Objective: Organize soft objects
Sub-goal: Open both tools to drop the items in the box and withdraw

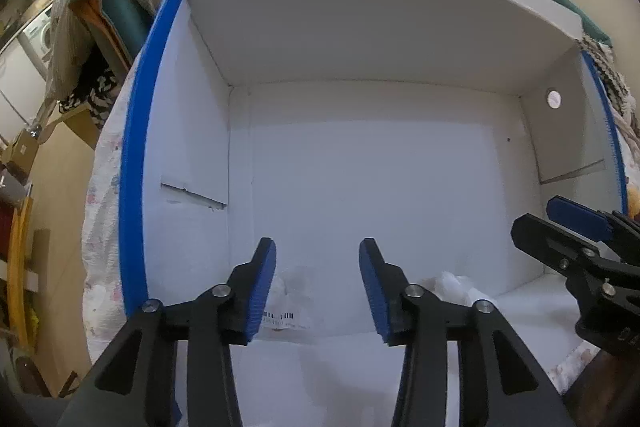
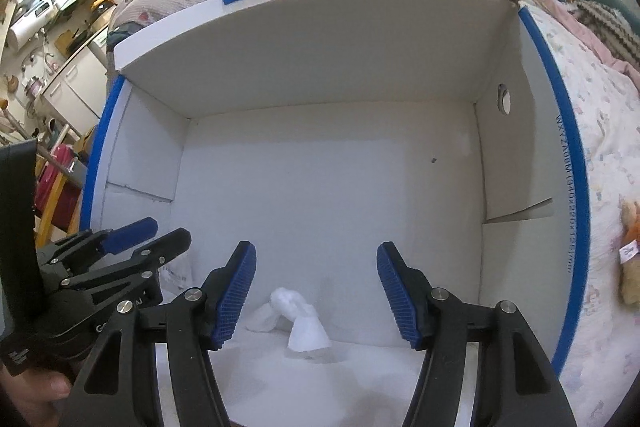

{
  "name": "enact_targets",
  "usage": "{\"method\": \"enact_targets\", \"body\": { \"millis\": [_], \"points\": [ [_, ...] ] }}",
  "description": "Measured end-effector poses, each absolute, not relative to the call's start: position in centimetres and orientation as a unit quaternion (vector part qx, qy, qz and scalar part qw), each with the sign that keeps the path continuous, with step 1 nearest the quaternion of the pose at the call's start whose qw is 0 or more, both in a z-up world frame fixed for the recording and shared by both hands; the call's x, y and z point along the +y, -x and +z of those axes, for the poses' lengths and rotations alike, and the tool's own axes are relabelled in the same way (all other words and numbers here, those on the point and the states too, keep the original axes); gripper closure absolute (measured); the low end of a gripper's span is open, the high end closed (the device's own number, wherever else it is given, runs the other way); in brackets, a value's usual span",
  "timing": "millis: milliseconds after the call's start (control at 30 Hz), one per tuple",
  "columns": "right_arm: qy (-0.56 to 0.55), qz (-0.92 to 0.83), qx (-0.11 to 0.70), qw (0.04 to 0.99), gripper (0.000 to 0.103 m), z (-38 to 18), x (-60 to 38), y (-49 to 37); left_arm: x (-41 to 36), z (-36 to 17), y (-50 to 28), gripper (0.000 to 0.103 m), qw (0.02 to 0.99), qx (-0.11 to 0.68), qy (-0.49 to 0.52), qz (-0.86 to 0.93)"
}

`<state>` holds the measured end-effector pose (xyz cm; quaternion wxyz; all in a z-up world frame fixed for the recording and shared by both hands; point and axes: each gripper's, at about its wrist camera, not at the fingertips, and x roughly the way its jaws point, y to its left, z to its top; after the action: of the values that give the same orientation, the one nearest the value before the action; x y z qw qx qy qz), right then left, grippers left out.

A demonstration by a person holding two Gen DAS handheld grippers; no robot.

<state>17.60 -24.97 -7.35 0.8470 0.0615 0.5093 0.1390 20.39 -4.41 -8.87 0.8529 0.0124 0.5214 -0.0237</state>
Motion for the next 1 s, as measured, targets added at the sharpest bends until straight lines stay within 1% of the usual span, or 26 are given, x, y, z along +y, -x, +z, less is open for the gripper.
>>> {"method": "enact_targets", "body": {
  "millis": [133,200,267,567,600,633,667,733,1000],
  "points": [
    [-0.061,0.138,0.506,0.849,0.037,-6.8,-25.0,-17.2,-4.2,-8.1,-19.8,0.06,0.858,0.514,-0.011,-0.027],
    [-0.06,0.137,0.503,0.851,0.037,-6.5,-25.0,-16.8,-4.2,-7.7,-19.3,0.055,0.858,0.512,-0.011,-0.03],
    [-0.057,0.136,0.499,0.854,0.037,-6.2,-24.9,-16.5,-4.3,-7.4,-19.2,0.043,0.861,0.507,-0.016,-0.022],
    [-0.051,0.136,0.479,0.865,0.037,-4.3,-25.1,-14.1,-3.8,-4.6,-15.8,0.042,0.877,0.48,0.012,-0.023],
    [-0.054,0.139,0.474,0.868,0.035,-4.0,-25.2,-13.7,-3.5,-4.1,-15.2,0.042,0.883,0.468,0.024,-0.031],
    [-0.058,0.145,0.466,0.871,0.025,-3.7,-25.2,-13.3,-3.1,-3.7,-14.7,0.041,0.888,0.456,0.033,-0.034],
    [-0.059,0.149,0.462,0.872,0.012,-3.5,-25.2,-12.8,-2.8,-3.2,-14.1,0.038,0.892,0.449,0.035,-0.029],
    [-0.058,0.148,0.451,0.878,0.002,-3.0,-25.1,-11.7,-2.3,-2.5,-13.2,0.036,0.898,0.438,0.036,-0.021],
    [-0.048,0.152,0.426,0.891,0.001,-2.5,-25.0,-7.2,-0.8,-1.9,-8.9,0.035,0.902,0.432,0.028,0.003]
  ]
}}
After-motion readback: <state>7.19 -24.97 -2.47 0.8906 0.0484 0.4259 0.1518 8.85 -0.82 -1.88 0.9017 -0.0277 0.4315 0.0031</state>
